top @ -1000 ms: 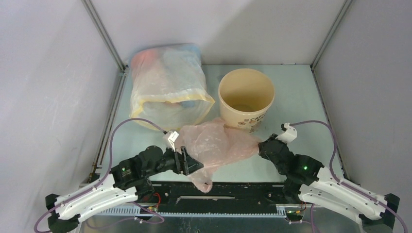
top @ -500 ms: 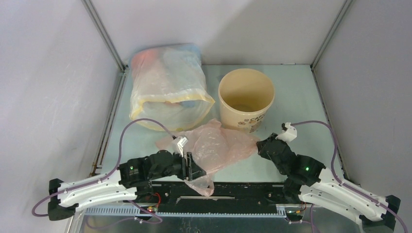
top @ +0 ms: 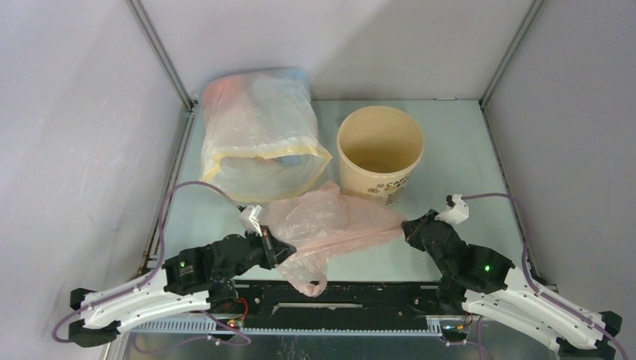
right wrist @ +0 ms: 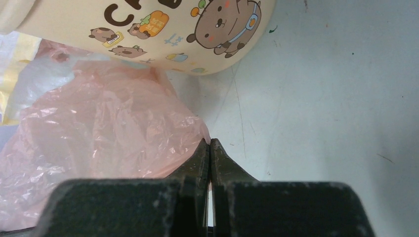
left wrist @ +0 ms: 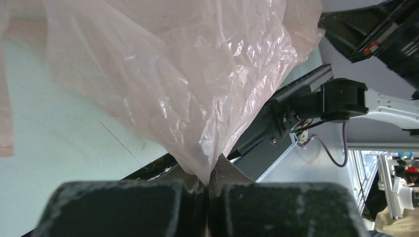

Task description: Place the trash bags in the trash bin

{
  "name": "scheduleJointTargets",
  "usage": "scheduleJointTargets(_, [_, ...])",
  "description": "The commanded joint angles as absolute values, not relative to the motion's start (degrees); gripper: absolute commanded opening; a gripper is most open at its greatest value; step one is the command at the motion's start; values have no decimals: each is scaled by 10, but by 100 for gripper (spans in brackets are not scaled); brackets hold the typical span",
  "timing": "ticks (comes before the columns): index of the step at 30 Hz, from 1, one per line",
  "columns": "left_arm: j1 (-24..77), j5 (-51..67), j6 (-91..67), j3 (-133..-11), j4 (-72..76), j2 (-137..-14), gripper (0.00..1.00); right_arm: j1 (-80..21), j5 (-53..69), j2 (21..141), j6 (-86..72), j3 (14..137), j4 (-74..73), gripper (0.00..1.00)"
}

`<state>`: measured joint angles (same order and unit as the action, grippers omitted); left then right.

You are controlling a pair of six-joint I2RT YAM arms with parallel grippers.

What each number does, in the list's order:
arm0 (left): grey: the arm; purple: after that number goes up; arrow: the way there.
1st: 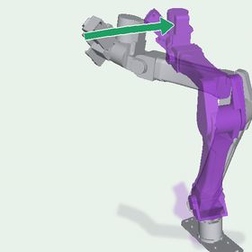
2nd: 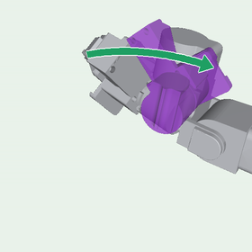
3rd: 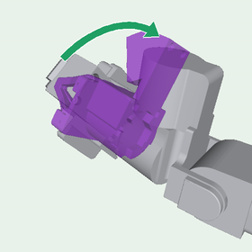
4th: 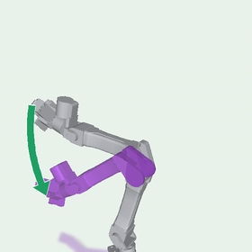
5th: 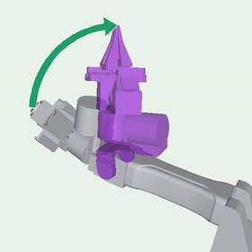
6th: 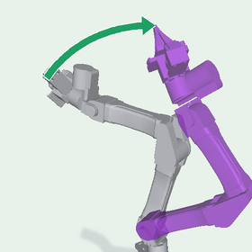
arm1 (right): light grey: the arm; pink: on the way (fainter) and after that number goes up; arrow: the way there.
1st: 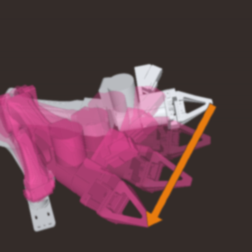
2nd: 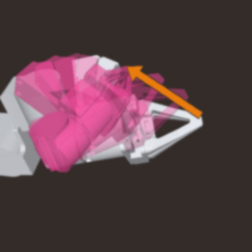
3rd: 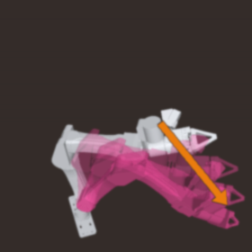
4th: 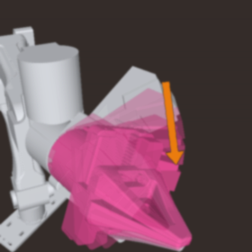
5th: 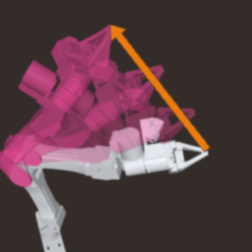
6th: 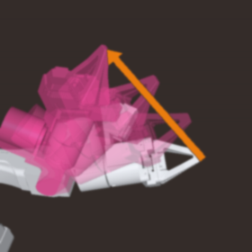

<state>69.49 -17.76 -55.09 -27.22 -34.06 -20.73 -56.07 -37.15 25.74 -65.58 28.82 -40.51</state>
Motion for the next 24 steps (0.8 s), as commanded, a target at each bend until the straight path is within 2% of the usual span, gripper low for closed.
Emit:
scheduleJointTargets(1, [683,-217,-541,-296,-400,-179,0,-554,-430,248,-655,291,-450,0])
scheduleJointTargets(6, [683,-192,-523,-298,-376,-191,0,-554,-317,252,-499,290,-334,0])
scheduleJointTargets(7, [683,-189,-520,-299,-371,-195,0,-554,-294,252,-476,291,-319,3])
scheduleJointTargets(8, [683,-187,-518,-299,-365,-201,0,-554,-273,252,-458,291,-308,9])
scheduleJointTargets(10, [683,-185,-516,-295,-358,-216,0,-554,-255,251,-443,291,-304,50])
scheduleJointTargets(11, [683,-179,-512,-291,-351,-227,0,-554,-257,248,-446,290,-309,64])
scheduleJointTargets(12, [683,-169,-508,-288,-342,-238,0,-554,-256,244,-441,289,-309,68])
scheduleJointTargets(14, [683,-144,-497,-281,-319,-264,0,-554,-245,237,-426,287,-302,74])
scheduleJointTargets(18, [683,-88,-477,-278,-287,-301,0,-553,-221,244,-386,288,-274,78])
scheduleJointTargets(24, [683,-14,-447,-284,-281,-343,0,-531,-171,318,-342,296,-234,71])
